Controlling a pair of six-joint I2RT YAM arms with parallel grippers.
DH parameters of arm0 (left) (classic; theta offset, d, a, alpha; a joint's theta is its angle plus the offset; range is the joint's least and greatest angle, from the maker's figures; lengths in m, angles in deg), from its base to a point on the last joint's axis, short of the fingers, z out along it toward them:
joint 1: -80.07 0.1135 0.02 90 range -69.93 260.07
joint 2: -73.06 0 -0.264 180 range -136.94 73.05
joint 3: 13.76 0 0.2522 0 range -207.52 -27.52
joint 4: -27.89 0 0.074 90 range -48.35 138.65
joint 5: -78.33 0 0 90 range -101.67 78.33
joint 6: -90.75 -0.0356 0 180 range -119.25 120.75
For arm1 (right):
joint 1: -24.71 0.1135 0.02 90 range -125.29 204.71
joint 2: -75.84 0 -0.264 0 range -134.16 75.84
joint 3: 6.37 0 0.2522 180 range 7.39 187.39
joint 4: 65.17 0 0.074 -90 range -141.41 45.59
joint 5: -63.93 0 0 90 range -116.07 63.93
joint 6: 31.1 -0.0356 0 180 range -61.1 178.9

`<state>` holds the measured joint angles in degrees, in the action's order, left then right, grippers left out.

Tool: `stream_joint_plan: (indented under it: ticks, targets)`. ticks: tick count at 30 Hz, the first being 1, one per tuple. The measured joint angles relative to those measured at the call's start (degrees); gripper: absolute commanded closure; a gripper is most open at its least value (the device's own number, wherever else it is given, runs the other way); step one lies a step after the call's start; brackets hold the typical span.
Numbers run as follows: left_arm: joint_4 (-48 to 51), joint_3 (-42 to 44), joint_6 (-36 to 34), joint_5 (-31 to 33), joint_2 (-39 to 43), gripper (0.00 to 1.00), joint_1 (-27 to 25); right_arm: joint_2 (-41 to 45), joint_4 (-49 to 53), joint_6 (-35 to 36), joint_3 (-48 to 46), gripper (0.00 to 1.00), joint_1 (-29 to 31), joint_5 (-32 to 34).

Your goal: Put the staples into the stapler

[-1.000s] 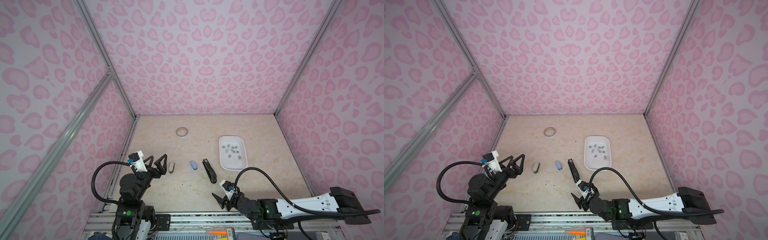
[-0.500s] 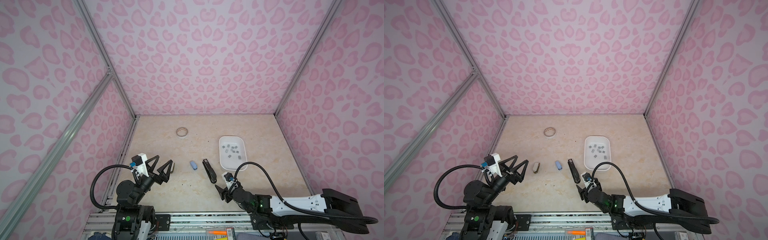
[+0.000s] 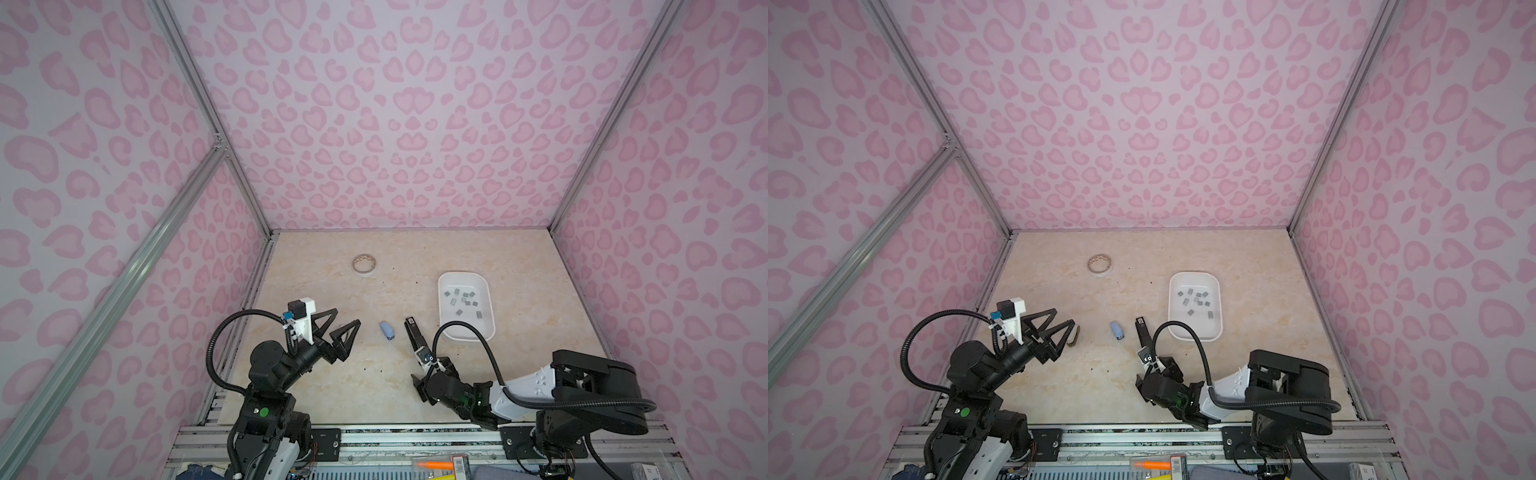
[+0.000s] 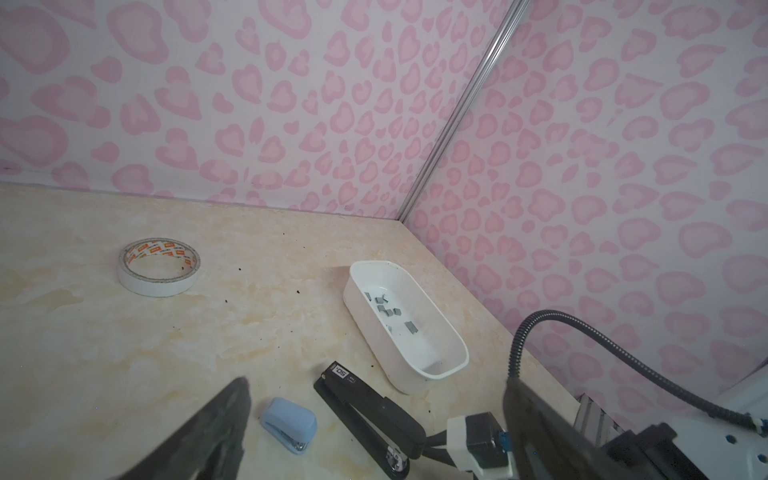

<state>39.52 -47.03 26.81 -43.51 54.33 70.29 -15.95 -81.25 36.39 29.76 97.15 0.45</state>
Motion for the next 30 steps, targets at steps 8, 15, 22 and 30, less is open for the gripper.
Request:
stream_joint_plan:
  ticks: [8, 15, 22, 30]
  targets:
    - [-3.6, 1.1, -1.0, 4.9, -4.3, 0.03, -3.2, -1.2, -1.7, 0.5, 0.2, 0.23, -1.7, 1.4]
    - [-7.0, -1.8, -4.5, 5.8, -14.4, 0.06, -8.9, -1.6, -6.4, -0.4, -2.7, 0.26, -6.0, 2.4]
    - [-9.2, -2.9, -12.0, 3.6, -22.6, 0.08, -14.6, -3.7, -10.7, 0.0, -3.0, 0.37, -8.8, 1.9]
    - [-10.1, -6.2, -20.9, 0.0, -30.6, 0.1, -20.8, -2.0, -11.3, 0.2, -4.7, 0.43, -12.8, 0.4]
